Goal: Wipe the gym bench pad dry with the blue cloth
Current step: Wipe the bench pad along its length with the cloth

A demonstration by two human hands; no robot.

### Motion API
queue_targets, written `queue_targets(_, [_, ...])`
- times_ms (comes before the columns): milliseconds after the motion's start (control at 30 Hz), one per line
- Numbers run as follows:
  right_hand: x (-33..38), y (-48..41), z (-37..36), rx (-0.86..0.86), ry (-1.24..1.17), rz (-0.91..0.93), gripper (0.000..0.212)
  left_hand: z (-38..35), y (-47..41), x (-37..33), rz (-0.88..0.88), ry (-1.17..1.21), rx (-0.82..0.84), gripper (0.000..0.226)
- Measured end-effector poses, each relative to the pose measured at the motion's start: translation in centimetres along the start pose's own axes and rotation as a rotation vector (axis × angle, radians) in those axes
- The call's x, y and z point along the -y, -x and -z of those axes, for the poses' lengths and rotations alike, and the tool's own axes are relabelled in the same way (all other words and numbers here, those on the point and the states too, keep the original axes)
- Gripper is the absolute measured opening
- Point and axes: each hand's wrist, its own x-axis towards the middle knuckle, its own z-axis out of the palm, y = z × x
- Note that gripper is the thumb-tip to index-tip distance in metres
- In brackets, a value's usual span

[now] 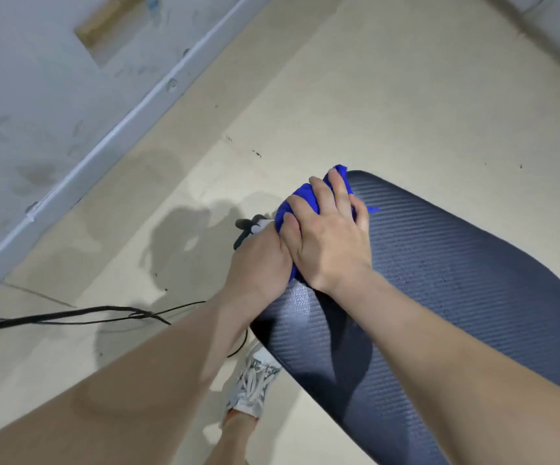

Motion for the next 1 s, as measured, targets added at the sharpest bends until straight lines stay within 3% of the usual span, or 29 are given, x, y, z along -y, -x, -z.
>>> queue_targets(167, [-6.2, -4.8, 2.4, 0.088, -0.085, -0.238, 0.040, -1.1, -6.6, -6.0, 0.001, -0.043, 0.054, 0.036])
queue_targets(333, [-11.3, -1.7, 2.8, 0.051, -0.025, -0.357, 0.044, -3.6, -8.3, -8.7, -0.361, -0.517, -0.021, 0.048])
queue_targets(433, [-12.7, 1.7, 2.2, -0.045, 0.007, -0.385, 0.056, -5.3, -7.0, -8.9, -0.581, -0.588, -0.032, 0.058])
queue_targets(667, [-13.2, 9.4, 1.5, 0.071, 0.019, -0.535, 0.056, -8.1, -2.9, -10.3, -0.836, -0.731, 0.130, 0.063])
queue_targets(833, [-6.3, 14.6, -0.6, 0.062, -0.095, -0.647, 0.064, -5.9, 2.2, -5.5, -0.784, -0.877, 0.222, 0.069])
queue_targets(1000, [-2.2, 17.2, -2.1, 0.051, -0.180, -0.665, 0.057, -4.1, 4.9, -2.6, -0.722, -0.929, 0.241, 0.070])
